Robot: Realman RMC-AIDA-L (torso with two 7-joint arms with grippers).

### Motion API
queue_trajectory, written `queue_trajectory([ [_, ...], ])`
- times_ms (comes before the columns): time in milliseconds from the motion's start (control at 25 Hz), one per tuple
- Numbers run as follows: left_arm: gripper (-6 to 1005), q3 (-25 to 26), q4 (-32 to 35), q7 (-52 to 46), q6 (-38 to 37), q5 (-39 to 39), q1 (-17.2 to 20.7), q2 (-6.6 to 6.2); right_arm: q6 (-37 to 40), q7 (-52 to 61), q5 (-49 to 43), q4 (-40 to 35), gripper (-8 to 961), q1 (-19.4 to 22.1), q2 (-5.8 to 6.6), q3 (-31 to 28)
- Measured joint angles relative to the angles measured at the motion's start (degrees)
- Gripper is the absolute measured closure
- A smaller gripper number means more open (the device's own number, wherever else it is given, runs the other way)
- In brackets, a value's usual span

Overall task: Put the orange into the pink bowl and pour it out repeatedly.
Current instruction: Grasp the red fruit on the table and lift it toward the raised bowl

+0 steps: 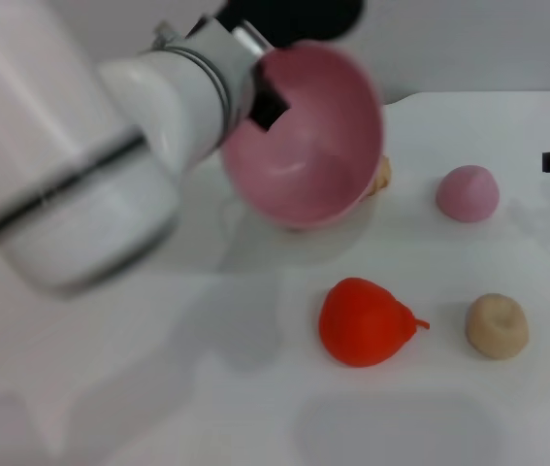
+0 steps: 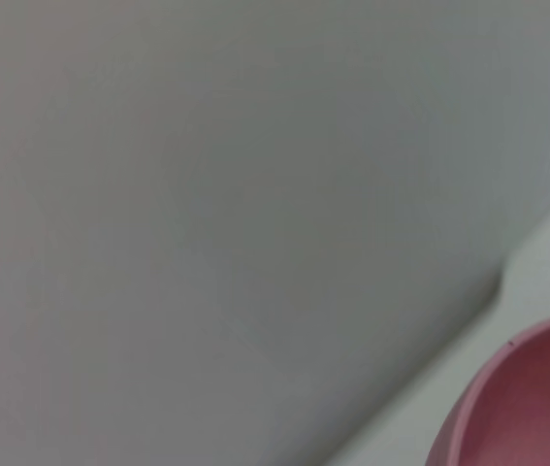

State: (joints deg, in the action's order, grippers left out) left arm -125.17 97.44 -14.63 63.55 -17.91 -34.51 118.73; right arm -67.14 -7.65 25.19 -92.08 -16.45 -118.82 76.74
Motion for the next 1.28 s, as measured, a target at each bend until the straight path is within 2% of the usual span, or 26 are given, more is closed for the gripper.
queue_trajectory([
  [40, 956, 2.7, 0.4, 1.0, 3.3, 4.8, -0.8, -0.03, 0.0, 0.0, 0.0, 0.0, 448, 0.0, 0.00, 0.0],
  [80, 956, 7.5, 0.2, 1.3, 8.7, 11.0, -1.9, -0.04, 0.0, 0.0, 0.0, 0.1, 449, -0.3, -0.01, 0.2],
  [120, 956, 7.5, 0.2, 1.3, 8.7, 11.0, -1.9, -0.04, 0.0, 0.0, 0.0, 0.3, 450, -0.5, 0.00, 0.3],
  [160, 956, 12.0, -0.6, 1.5, 12.4, 15.6, -2.4, -0.25, 0.1, 0.0, 0.0, 0.5, 451, -0.8, 0.00, 0.6],
  [200, 956, 12.0, -0.6, 1.5, 12.4, 15.6, -2.4, -0.25, 0.1, 0.0, 0.0, 1.3, 452, -1.6, 0.00, 1.3],
  [240, 956, 18.5, -1.9, 3.4, 15.7, 21.6, -1.8, -0.47, 0.1, 0.0, 0.0, 1.7, 453, -2.0, 0.00, 1.7],
  [360, 956, 22.8, -2.4, 5.5, 16.8, 25.1, -0.4, -0.53, 0.2, 0.0, 0.2, 2.4, 456, -2.8, -0.03, 2.5],
  [440, 956, 22.8, -2.4, 5.5, 16.8, 25.1, -0.4, -0.53, 0.7, 0.0, 1.8, 3.3, 458, -3.8, -0.02, 4.2],
  [480, 956, 25.2, -3.5, 7.0, 17.2, 27.0, 0.3, -0.58, 1.0, 0.0, 2.6, 3.9, 459, -4.3, -0.01, 5.2],
  [680, 956, 25.9, -5.6, 7.3, 17.3, 27.2, 0.0, -0.59, 3.6, 0.0, 6.6, 8.5, 464, -7.7, -0.05, 10.5],
  [800, 956, 26.3, -10.3, 7.3, 16.8, 27.1, -1.6, -0.61, 4.9, 0.0, 9.3, 11.9, 467, -9.4, -0.04, 13.8],
  [880, 956, 26.4, -11.4, 7.3, 16.5, 27.1, -1.9, -0.61, 6.7, 0.0, 10.2, 14.0, 469, -9.7, -0.14, 17.4],
  [1280, 956, 28.3, -16.1, 7.8, 15.1, 27.2, -3.8, -0.61, 6.7, 0.3, 12.8, 14.1, 479, -9.3, -0.20, 24.6],
])
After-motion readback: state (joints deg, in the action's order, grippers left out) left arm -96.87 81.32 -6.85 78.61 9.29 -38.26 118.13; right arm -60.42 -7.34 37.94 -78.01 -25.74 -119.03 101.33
